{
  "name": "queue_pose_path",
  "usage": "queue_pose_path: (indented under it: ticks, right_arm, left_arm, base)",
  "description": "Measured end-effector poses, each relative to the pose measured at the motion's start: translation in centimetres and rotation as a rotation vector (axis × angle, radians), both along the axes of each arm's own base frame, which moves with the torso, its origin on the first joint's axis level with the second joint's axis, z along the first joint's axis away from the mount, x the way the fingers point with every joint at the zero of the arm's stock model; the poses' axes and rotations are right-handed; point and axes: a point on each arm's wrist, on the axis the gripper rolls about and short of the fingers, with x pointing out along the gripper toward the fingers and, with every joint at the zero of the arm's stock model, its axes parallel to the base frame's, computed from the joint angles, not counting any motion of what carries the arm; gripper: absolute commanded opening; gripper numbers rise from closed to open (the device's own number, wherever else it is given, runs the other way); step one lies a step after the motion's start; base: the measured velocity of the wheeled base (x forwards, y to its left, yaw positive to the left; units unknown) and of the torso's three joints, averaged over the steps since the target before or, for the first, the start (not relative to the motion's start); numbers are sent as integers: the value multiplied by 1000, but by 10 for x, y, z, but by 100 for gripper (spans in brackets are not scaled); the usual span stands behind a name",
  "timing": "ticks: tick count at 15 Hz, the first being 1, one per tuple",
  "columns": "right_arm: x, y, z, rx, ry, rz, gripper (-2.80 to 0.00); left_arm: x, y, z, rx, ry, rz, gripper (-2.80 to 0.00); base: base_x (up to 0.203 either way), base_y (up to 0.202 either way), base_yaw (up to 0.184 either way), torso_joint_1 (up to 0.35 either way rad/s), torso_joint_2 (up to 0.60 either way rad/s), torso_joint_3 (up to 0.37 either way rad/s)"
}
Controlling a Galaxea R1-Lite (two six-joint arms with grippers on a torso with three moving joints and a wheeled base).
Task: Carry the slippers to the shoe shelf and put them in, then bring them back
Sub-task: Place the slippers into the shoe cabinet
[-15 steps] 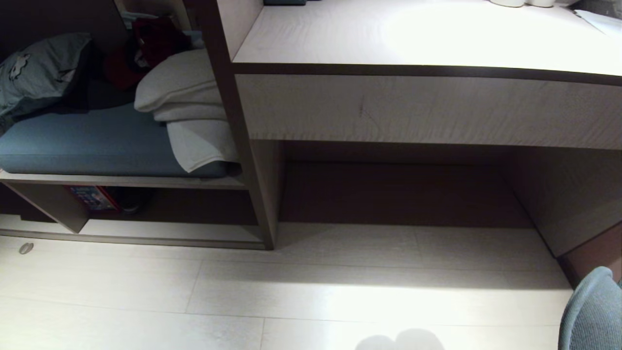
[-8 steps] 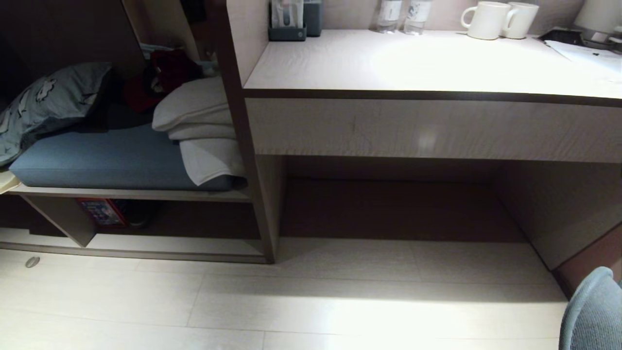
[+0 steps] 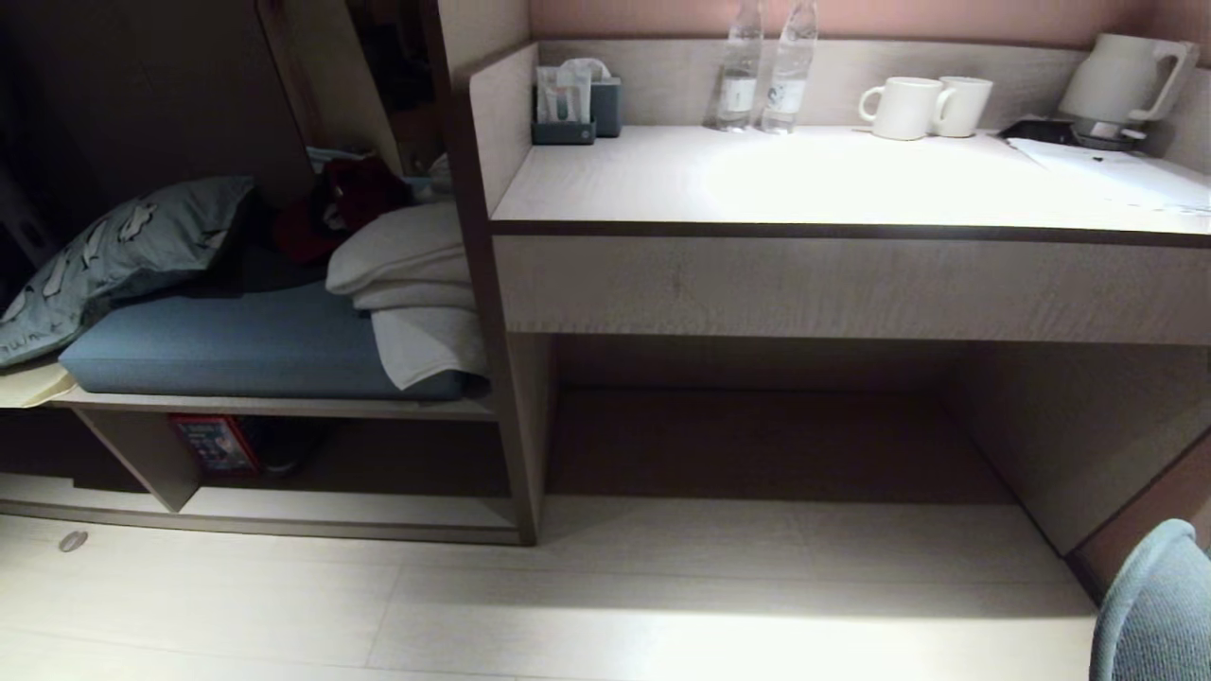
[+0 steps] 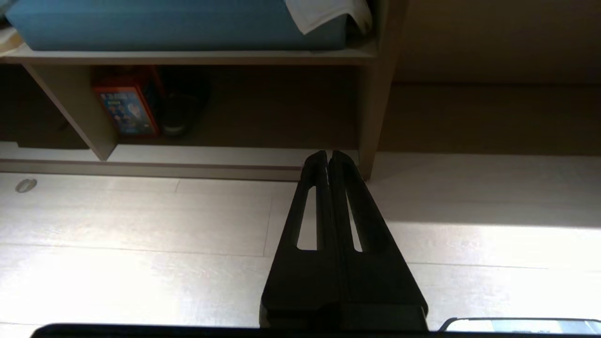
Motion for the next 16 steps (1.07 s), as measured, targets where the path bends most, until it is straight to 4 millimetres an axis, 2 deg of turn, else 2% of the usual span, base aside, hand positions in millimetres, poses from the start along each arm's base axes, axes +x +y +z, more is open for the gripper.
queue_pose_path:
  ticks: [8,16]
  right_arm:
    - [0,0,0,0,-1,1,-280]
    - [0,0,0,0,0,1,-280]
  left_arm:
    - [0,0,0,0,-1,0,-280]
    - [0,0,0,0,0,0,-280]
  base:
    - [0,0,0,3,1,204]
    - [0,0,0,1,1,27]
